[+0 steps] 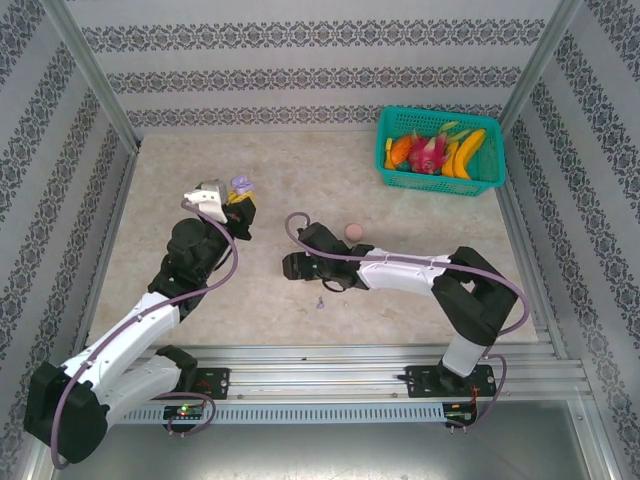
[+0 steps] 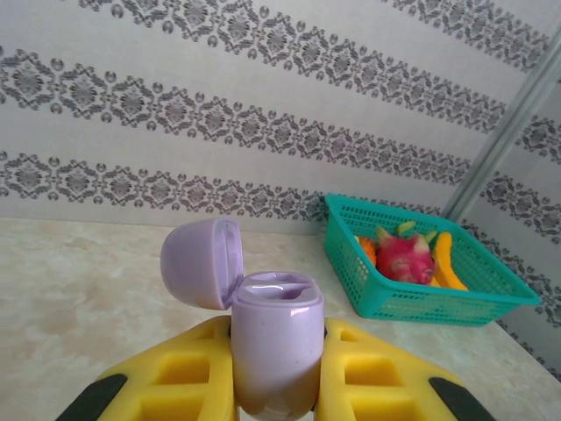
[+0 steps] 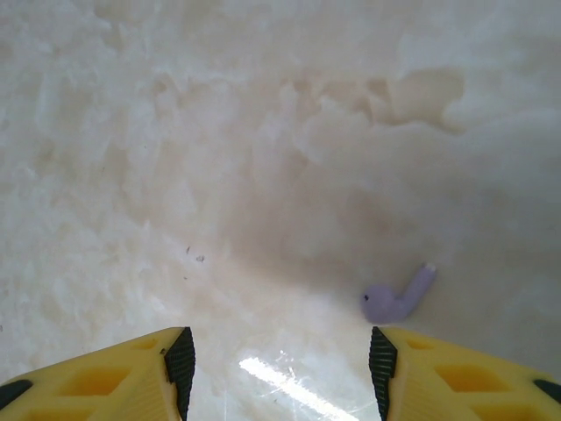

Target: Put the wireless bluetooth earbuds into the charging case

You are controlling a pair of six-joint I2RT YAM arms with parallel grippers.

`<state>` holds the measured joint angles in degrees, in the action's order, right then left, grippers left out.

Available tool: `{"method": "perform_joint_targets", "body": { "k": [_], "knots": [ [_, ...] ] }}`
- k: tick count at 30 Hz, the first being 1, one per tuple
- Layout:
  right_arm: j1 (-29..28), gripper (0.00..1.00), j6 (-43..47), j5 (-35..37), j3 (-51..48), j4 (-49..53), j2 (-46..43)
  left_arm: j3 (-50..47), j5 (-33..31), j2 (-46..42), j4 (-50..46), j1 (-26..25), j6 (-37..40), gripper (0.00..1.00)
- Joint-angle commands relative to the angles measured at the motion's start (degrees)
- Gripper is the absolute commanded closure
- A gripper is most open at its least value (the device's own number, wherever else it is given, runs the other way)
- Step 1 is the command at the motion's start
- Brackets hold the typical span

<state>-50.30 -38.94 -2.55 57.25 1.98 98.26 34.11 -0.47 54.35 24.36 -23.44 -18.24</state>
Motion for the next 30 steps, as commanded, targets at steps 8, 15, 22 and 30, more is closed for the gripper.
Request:
{"method": "perform_joint_targets", "body": {
  "k": [8,15,22,30],
  "knots": [
    [4.86,0.43,9.59,-4.75,8.57,2.2,8.3,1.96,0.23,-0.47,-1.66,1.37,0.67,1.0],
    [4.86,0.45,8.73,-7.68,10.47,1.71,12.95,2.27,0.29,-0.14,-2.18,1.44,0.42,1.0],
    [4.61,0.48,7.95,-8.82,8.43,1.46,12.64,2.73,0.62,0.67,-2.04,1.47,0.27,1.0],
    [4.29,0.51,6.84,-8.92,5.06,2.37,10.51,2.56,0.91,1.33,-0.99,1.46,-0.1,1.0]
  ]
}}
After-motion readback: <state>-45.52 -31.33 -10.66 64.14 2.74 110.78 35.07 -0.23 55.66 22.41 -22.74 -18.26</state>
